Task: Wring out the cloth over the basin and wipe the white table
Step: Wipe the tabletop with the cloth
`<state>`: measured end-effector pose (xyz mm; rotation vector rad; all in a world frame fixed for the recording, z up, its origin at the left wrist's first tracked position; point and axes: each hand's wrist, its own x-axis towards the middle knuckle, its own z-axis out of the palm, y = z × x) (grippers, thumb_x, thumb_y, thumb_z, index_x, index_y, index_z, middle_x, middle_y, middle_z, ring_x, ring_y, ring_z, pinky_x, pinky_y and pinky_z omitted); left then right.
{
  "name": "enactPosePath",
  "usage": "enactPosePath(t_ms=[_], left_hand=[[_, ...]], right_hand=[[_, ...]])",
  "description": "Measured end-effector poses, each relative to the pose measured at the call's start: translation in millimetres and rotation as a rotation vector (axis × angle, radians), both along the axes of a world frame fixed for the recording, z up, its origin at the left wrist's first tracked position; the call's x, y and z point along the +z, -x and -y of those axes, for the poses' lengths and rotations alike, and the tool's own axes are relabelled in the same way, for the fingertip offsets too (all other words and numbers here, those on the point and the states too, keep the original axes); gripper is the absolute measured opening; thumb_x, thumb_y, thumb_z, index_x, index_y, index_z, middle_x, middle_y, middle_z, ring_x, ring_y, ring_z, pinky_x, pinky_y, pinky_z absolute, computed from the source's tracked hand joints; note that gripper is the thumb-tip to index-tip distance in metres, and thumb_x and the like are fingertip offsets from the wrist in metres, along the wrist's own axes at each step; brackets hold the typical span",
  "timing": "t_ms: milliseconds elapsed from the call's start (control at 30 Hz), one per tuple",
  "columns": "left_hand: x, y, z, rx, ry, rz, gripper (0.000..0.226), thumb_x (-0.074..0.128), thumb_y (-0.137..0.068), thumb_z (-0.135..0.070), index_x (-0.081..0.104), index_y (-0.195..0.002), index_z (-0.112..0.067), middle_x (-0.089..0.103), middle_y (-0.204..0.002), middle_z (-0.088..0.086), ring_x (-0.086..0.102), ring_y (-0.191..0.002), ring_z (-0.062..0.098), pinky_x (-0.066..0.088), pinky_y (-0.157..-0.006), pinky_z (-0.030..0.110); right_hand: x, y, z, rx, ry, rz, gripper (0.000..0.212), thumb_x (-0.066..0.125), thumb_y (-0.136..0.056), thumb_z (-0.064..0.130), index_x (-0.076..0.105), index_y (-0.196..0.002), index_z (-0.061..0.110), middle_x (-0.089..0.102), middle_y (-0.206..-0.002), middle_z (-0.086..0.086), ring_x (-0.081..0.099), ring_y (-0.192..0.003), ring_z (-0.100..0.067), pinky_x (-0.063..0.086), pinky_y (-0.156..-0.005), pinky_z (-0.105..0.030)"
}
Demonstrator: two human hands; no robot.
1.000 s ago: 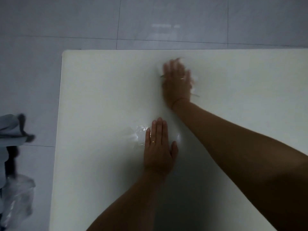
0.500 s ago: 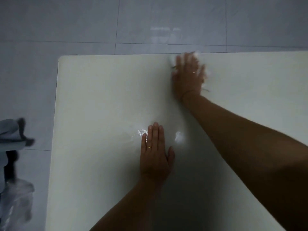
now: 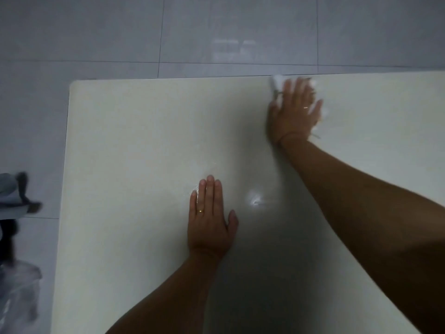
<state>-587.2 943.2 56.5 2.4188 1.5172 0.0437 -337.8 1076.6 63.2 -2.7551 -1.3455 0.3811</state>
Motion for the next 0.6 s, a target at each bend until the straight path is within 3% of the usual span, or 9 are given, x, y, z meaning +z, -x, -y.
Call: enactPosePath(t_ms=[100,167,233,300,367,433,500,600], left_hand=[[1.7,0.4,-0.4,0.002,-0.001,-0.003,0.070,0.041,-0.086,-0.036,0.030,-0.147,-0.002,0.027,-0.155,0.016,0.018,-0.146,0.029,0.015,-0.119,0.043],[1.7,0.4,-0.7,0.001,0.001,-0.011,0.070,0.040,-0.086,-0.036,0.030,-0.147,-0.002,0.027,-0.155,0.016,0.018,-0.146,0.029,0.014,-0.119,0.043],[1.4,0.9,-0.8,0.003,0.003,-0.016,0.071,0.039,-0.086,-0.036,0.029,-0.147,-0.002,0.026,-0.155,0.016,0.018,-0.146,0.029,0.015,-0.119,0.044],[2.0,0.5,-1.1,0.004,0.003,-0.011,0.071,0.040,-0.086,-0.036,0.029,-0.147,-0.001,0.026,-0.155,0.016,0.018,-0.146,0.029,0.016,-0.119,0.044],[2.8,-0.2,-1.1,0.006,0.007,-0.013,0.071,0.040,-0.085,-0.035,0.030,-0.146,-0.001,0.027,-0.155,0.017,0.020,-0.146,0.029,0.017,-0.118,0.045],[3.4,-0.9,-0.3,0.005,0.007,-0.015,0.071,0.040,-0.085,-0.034,0.030,-0.146,0.000,0.027,-0.155,0.017,0.020,-0.146,0.029,0.018,-0.118,0.045],[3.1,-0.6,-0.1,0.006,0.007,-0.026,0.072,0.040,-0.085,-0.036,0.028,-0.147,-0.001,0.026,-0.155,0.016,0.018,-0.146,0.029,0.017,-0.119,0.045],[2.4,1.7,-1.4,-0.006,0.009,-0.035,0.072,0.038,-0.086,-0.038,0.026,-0.148,-0.003,0.024,-0.156,0.016,0.015,-0.147,0.026,0.014,-0.119,0.043]], right_hand=[[2.4,16.2,25.9,0.377,-0.014,-0.028,0.055,0.028,-0.099,0.036,0.012,-0.151,0.022,0.006,-0.160,-0.003,0.003,-0.147,-0.021,-0.003,-0.116,-0.050],[4.7,-17.0,47.2,0.491,-0.054,-0.043,0.053,0.031,-0.099,0.037,0.020,-0.149,0.024,0.013,-0.159,-0.001,0.009,-0.147,-0.020,0.001,-0.117,-0.047],[3.9,-60.5,70.8,0.359,-0.060,-0.020,0.055,0.025,-0.097,0.042,0.020,-0.149,0.025,0.014,-0.159,-0.001,0.009,-0.147,-0.018,0.002,-0.118,-0.046],[3.2,-87.5,88.3,0.083,-0.052,-0.021,0.059,0.019,-0.094,0.045,0.016,-0.150,0.026,0.009,-0.160,-0.001,0.005,-0.147,-0.017,0.001,-0.118,-0.048],[-0.1,-74.3,88.3,-0.135,-0.056,-0.003,0.057,0.023,-0.097,0.041,0.012,-0.151,0.023,0.006,-0.160,-0.002,0.002,-0.147,-0.020,-0.001,-0.117,-0.051],[-0.9,-33.8,82.7,-0.200,-0.045,0.001,0.057,0.026,-0.099,0.037,0.009,-0.151,0.021,0.003,-0.160,-0.006,0.000,-0.147,-0.022,-0.002,-0.117,-0.053],[-2.1,13.0,89.1,-0.038,-0.031,0.001,0.058,0.028,-0.099,0.038,0.008,-0.151,0.020,0.001,-0.160,-0.007,-0.001,-0.147,-0.022,-0.005,-0.115,-0.051],[0.8,30.4,118.7,0.401,-0.015,-0.041,0.056,0.030,-0.099,0.039,0.011,-0.150,0.025,0.006,-0.160,-0.002,0.003,-0.147,-0.020,-0.004,-0.117,-0.047]])
